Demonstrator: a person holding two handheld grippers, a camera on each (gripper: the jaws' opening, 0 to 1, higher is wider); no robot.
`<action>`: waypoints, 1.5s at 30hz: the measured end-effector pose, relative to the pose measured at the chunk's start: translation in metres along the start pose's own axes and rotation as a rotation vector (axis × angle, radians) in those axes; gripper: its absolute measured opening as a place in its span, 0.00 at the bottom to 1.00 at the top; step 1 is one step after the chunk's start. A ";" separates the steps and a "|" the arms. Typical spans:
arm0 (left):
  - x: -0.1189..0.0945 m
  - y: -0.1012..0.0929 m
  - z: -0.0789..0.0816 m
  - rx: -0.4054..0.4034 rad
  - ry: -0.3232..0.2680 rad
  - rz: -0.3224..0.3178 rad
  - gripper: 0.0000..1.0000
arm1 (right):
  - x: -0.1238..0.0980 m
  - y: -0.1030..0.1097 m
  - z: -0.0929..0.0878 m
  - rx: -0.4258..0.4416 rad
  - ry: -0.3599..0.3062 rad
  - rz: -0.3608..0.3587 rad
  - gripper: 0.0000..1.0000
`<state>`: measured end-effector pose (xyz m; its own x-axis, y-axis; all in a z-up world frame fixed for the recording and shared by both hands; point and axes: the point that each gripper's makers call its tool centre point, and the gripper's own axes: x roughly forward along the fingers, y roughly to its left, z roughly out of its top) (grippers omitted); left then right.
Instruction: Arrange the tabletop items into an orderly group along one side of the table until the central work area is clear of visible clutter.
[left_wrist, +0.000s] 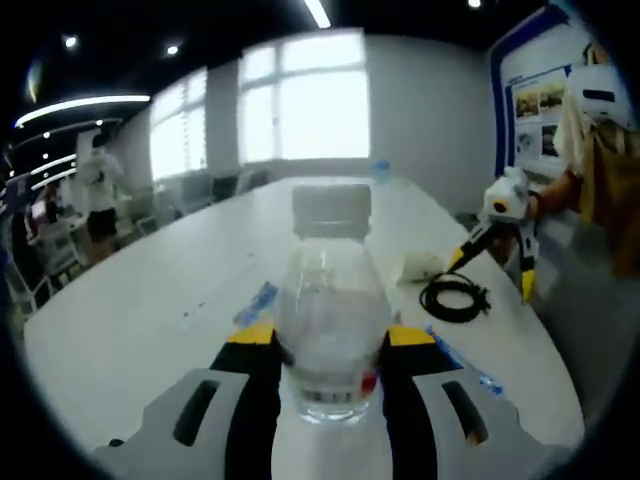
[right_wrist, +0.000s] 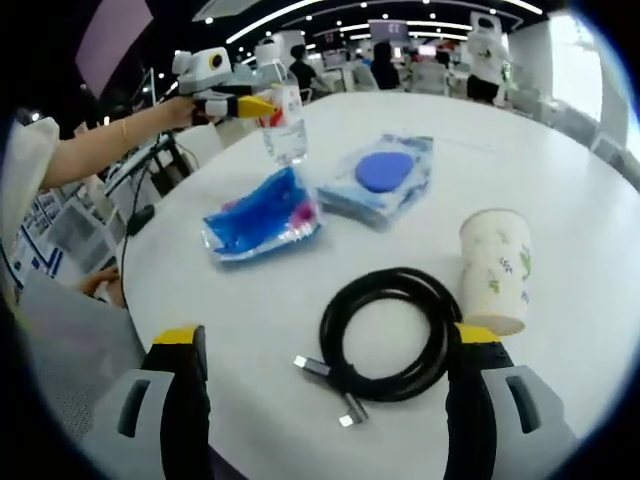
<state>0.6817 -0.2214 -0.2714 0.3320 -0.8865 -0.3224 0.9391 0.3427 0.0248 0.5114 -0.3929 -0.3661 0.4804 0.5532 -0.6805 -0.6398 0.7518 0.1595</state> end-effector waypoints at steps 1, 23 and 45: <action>0.000 0.001 -0.001 0.001 0.000 0.000 0.35 | 0.000 0.000 0.000 -0.002 0.001 0.001 0.99; 0.003 0.031 -0.030 0.044 0.017 -0.044 0.36 | 0.004 0.000 -0.010 -0.017 0.019 0.001 0.97; 0.000 0.026 -0.045 -0.059 0.046 -0.088 0.45 | 0.006 -0.001 -0.011 0.001 0.026 0.005 0.96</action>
<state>0.7028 -0.1988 -0.3133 0.2431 -0.8992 -0.3638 0.9571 0.2834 -0.0609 0.5082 -0.3941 -0.3781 0.4612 0.5474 -0.6983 -0.6416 0.7494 0.1636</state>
